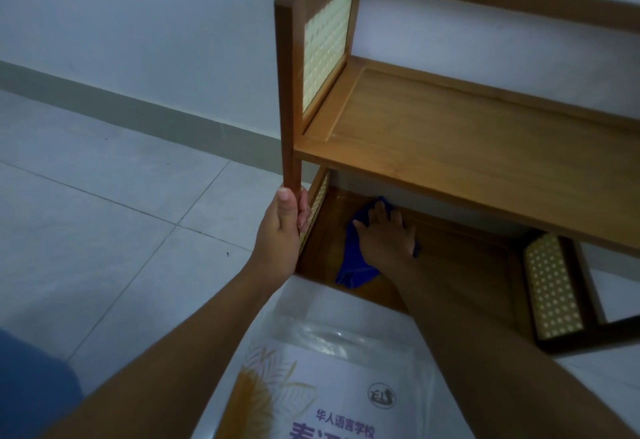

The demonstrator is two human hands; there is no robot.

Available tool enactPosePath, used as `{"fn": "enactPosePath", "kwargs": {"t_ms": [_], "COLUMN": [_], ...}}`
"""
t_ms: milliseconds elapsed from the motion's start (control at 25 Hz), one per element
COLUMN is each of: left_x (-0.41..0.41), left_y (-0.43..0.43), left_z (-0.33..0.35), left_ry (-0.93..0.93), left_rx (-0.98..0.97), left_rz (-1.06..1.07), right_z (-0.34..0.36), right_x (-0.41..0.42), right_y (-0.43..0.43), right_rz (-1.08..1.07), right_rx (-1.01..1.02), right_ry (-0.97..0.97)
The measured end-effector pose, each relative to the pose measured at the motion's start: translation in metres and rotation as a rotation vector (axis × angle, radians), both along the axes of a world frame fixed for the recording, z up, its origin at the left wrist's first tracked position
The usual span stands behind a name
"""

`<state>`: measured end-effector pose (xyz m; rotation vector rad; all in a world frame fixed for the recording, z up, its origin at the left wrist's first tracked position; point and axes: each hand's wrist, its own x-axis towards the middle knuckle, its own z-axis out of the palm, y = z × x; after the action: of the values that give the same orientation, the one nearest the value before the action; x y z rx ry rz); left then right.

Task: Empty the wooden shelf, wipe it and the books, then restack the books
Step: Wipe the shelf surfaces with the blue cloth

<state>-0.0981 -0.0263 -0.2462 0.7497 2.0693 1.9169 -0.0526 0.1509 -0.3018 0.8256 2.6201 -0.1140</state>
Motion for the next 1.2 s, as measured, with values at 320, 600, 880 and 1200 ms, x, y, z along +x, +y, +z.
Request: {"fn": "enactPosePath", "kwargs": {"t_ms": [320,600,880,1200], "left_x": [0.001,0.003,0.002,0.008], "left_y": [-0.001,0.000,-0.003,-0.017], "left_z": [0.001,0.004,0.007,0.024], "left_ry": [-0.001,-0.025,-0.009,0.205], "left_rx": [0.021,0.051,0.032,-0.243], "left_rz": [-0.015,-0.021,-0.048,0.204], "right_z": [-0.035,-0.028,-0.032,0.029], "right_x": [-0.034,0.005,0.048,0.039], "right_y": [-0.017,-0.056,-0.033,-0.052], "right_rz": [0.020,0.246,0.651,-0.278], "right_rx": [-0.302,-0.392,-0.288,-1.087], "right_ry": [0.147,0.210,0.204,0.962]}}
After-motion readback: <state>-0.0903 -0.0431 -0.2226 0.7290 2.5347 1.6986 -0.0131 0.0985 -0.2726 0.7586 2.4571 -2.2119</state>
